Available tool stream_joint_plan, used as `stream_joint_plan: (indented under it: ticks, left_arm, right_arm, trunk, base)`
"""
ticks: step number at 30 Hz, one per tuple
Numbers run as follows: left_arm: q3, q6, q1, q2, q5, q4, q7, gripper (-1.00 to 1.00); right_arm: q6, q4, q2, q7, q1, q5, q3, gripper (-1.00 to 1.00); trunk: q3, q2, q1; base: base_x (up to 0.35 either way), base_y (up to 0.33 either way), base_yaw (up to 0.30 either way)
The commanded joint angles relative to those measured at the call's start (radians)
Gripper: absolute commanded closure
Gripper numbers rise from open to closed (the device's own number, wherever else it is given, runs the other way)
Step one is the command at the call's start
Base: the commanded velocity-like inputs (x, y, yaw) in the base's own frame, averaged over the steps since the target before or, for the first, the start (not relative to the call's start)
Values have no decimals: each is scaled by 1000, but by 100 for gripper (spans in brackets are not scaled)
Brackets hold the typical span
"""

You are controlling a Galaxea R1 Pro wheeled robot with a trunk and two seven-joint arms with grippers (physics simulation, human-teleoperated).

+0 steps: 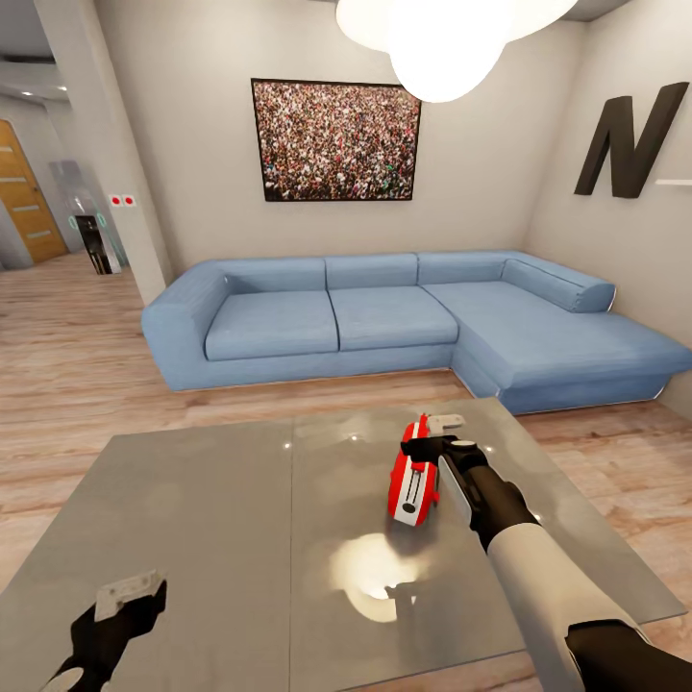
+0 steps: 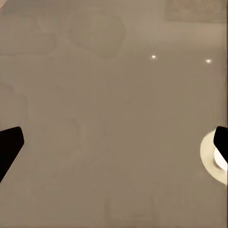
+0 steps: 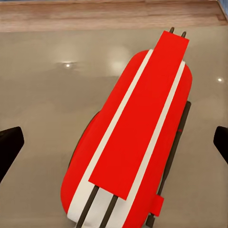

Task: Turn on the radio receiver that's on the table in the living room.

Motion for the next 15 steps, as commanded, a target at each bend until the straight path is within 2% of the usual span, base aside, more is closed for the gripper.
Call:
stream_joint_plan:
  ticks: [1, 15]
  left_arm:
    - [0, -1, 0, 0, 1, -3, 0, -100]
    - [3, -4, 0, 1, 2, -45, 5, -100]
  right_arm:
    - [0, 0, 0, 0, 0, 0, 0, -100]
    - [1, 1, 0, 0, 0, -5, -1, -100]
  trunk:
    - [0, 0, 0]
    - [0, 0, 0]
  base:
    - [0, 0, 0]
    - [0, 0, 0]
